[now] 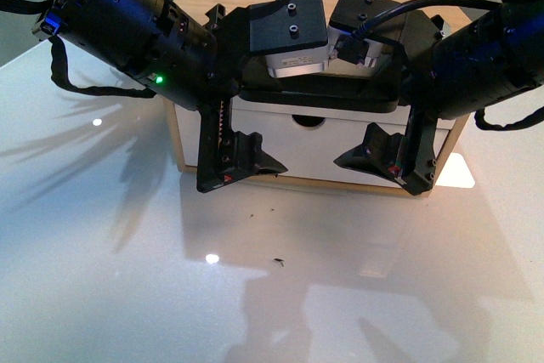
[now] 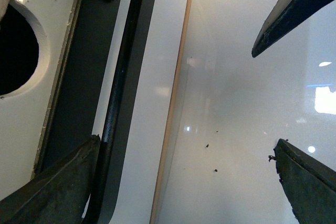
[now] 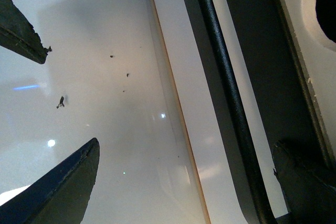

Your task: Pull drawer

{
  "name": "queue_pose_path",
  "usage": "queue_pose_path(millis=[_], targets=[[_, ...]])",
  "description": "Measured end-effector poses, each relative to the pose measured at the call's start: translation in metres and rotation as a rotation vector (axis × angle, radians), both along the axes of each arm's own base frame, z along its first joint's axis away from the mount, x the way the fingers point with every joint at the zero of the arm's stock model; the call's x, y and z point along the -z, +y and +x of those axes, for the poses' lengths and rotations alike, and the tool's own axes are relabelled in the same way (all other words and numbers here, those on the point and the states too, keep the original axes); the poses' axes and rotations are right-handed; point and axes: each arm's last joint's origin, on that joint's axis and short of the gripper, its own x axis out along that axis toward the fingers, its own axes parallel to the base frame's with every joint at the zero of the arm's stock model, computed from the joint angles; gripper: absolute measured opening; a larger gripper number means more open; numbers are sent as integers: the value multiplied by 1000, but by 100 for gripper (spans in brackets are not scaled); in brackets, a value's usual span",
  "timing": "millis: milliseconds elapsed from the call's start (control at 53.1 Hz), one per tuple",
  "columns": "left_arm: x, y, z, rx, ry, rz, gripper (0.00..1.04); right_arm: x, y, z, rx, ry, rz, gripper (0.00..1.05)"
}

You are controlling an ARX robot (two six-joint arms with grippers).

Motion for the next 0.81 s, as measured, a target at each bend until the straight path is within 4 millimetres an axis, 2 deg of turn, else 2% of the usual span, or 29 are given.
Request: queue_pose_path(millis=[188, 489, 809], targets=[[1, 0, -7, 47, 24, 46, 97, 1, -1, -6, -53, 51, -13, 96], [-2, 5, -26, 94, 53, 100, 97, -1, -6, -28, -117, 120, 16, 96], [0, 21, -73, 152, 77, 123, 97, 2, -8, -76, -172, 161, 58, 96]])
